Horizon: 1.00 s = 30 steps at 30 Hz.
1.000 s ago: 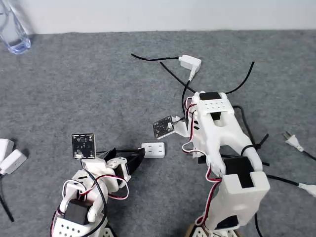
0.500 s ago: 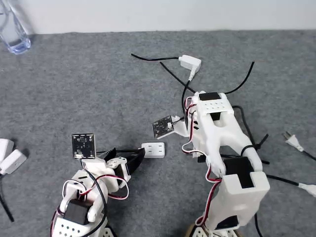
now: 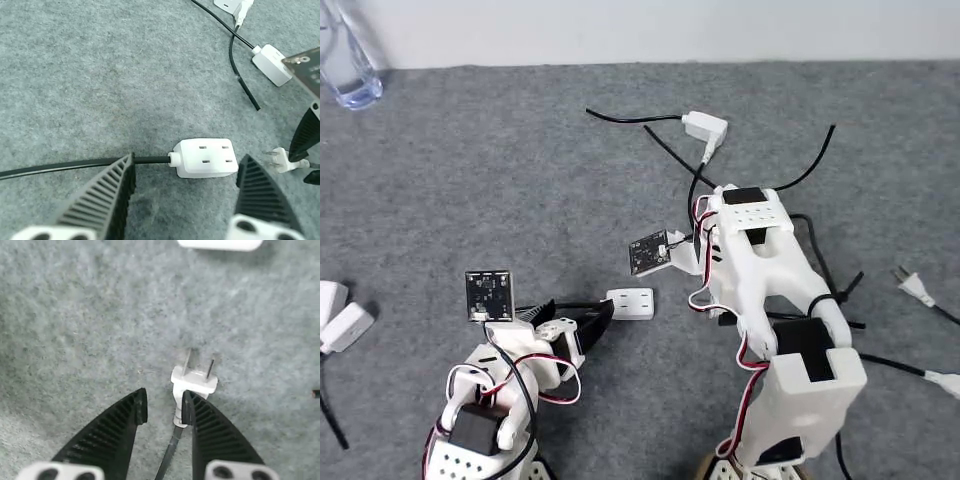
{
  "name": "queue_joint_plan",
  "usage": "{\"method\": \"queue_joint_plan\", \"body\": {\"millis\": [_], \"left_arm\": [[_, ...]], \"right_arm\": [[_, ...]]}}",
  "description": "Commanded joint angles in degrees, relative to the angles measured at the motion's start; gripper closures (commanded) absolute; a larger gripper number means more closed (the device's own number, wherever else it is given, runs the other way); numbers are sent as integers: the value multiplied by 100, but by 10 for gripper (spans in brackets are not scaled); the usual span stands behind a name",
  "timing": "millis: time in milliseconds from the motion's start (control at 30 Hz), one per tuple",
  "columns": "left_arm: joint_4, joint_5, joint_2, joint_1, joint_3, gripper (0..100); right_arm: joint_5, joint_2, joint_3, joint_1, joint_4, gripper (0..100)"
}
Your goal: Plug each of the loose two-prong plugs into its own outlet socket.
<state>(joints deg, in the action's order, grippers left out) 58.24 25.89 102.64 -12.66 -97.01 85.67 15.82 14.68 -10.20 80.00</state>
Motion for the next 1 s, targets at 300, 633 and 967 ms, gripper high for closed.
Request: {"method": "queue_joint_plan", "body": {"millis": [300, 633, 967], "left_arm": [[35, 0, 9, -53, 48, 689], [35, 0, 9, -44, 48, 689], [35, 0, 9, -35, 48, 689]], "right_arm": [[-79, 75, -536, -48, 4, 829], [-53, 119, -431, -48, -48, 831], [-44, 119, -668, 75, 4, 832]]}}
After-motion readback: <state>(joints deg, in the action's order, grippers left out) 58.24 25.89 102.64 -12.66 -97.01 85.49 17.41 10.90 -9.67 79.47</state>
